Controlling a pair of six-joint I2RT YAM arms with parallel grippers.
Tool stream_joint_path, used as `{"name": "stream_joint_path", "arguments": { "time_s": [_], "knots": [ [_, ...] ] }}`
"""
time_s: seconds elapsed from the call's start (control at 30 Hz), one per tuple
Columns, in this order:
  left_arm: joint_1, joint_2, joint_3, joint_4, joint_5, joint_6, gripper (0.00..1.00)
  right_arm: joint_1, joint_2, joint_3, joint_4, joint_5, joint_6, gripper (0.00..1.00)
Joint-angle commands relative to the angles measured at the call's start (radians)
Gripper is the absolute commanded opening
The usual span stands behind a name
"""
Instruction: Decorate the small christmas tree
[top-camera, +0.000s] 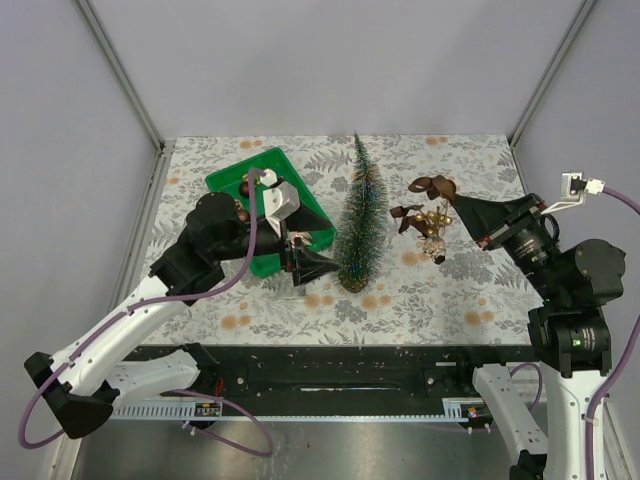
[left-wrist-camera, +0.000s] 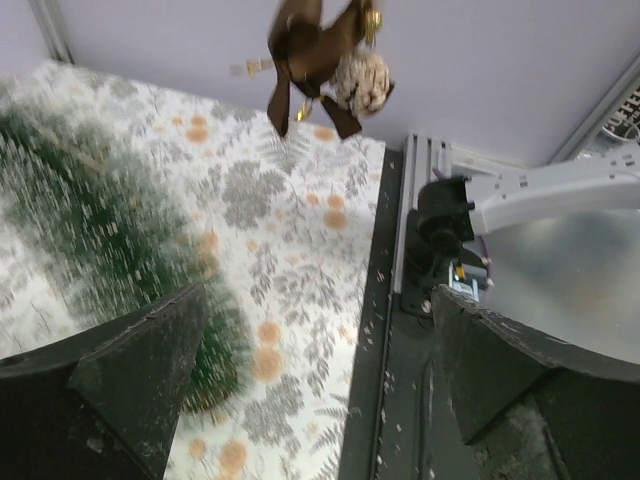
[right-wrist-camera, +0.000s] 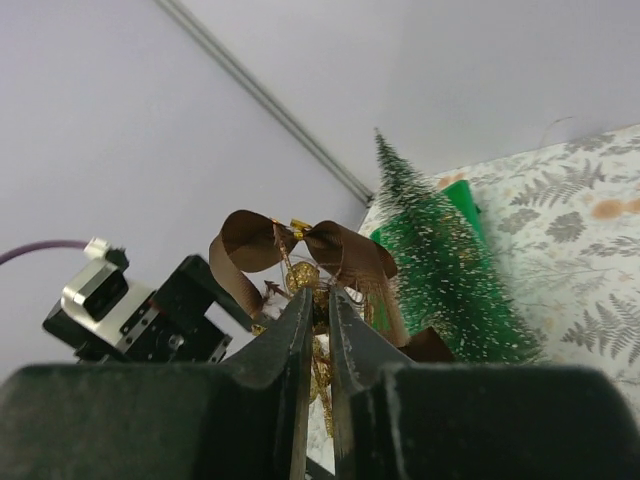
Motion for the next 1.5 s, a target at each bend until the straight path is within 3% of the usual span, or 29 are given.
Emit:
{"name": "stream_joint_path", "arguments": {
  "time_s": [0.0,0.2,0.6,0.9,1.07,1.27,1.33,1.43,1.47],
  "knots": [
    [-0.031,0.063,0.118,0.148,-0.018,0.041,0.99,-0.004,0.002,0.022,0.128,-0.140,0.072,0.00],
    [-0.074,0.149,0.195,0.155,-0.006,0.154,0.99,-0.004,0.031,0.059,0.172,-0.181,0.087,0.00],
    [-0.143,0.278,0.333,0.162,0.074,0.193,0.99,-0.004,0.060,0.042,0.287,-0.242,0.176,0.00],
    [-0.153,0.300,0.336,0.249,-0.017,0.206,0.98,-0.001,0.066,0.034,0.313,-0.270,0.188,0.00],
    [-0.155,0.327,0.364,0.237,0.029,0.172,0.77,0.001,0.075,0.001,0.352,-0.284,0.210,0.00],
    [-0.166,0.366,0.417,0.192,0.071,0.167,0.64,0.002,0.088,-0.032,0.367,-0.290,0.208,0.00],
    [-0.167,0.366,0.419,0.189,0.068,0.172,0.49,0.002,0.092,-0.039,0.367,-0.292,0.205,0.00],
    [-0.167,0.363,0.416,0.184,0.037,0.190,0.19,0.004,0.092,-0.047,0.367,-0.284,0.198,0.00],
    [-0.169,0.361,0.413,0.157,0.026,0.199,0.13,0.005,0.095,-0.050,0.367,-0.284,0.192,0.00]
  ]
}}
